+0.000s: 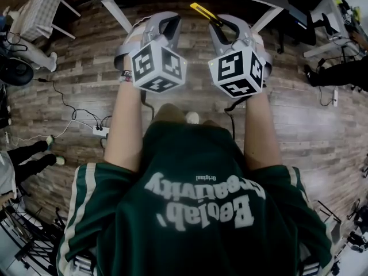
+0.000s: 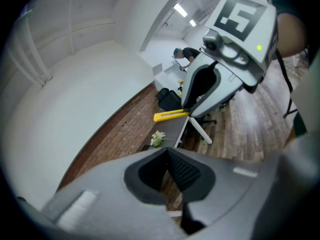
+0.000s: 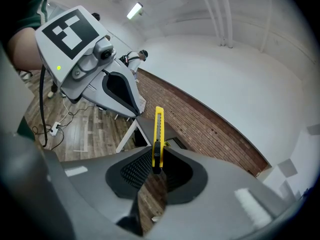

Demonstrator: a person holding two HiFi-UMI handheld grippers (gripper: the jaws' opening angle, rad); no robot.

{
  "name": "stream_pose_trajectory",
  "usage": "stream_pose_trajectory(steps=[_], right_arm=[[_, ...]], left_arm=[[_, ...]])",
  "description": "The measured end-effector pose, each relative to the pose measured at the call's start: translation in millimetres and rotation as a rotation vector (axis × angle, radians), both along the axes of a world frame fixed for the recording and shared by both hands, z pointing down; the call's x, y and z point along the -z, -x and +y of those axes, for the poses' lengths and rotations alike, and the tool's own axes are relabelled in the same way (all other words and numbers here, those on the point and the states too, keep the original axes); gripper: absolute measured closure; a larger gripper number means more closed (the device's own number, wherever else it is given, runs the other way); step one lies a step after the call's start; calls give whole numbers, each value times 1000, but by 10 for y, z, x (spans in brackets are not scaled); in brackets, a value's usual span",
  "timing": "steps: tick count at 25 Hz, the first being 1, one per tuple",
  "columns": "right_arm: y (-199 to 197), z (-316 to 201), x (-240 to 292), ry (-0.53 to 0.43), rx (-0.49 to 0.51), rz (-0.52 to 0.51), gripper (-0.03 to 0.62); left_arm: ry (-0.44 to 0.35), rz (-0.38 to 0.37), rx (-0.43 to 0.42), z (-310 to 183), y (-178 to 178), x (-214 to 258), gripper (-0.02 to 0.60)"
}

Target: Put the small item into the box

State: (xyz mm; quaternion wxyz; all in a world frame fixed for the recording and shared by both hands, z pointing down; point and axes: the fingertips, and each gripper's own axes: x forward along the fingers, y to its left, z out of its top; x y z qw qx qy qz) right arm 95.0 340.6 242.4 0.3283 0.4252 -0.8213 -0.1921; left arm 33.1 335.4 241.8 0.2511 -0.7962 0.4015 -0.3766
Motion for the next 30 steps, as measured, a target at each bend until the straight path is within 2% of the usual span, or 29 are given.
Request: stream_pose_trajectory(steps=[9, 15, 30], right_arm=[[-84, -9, -5, 2, 14, -5, 520], [0, -76, -30, -8, 32, -6, 520], [63, -794, -42, -12, 10, 11, 520]], left_arm=[[1, -8, 14, -6, -56, 12, 580], [-3, -13, 23, -53, 2, -27, 580], [0, -1, -9, -814, 48, -73, 580]])
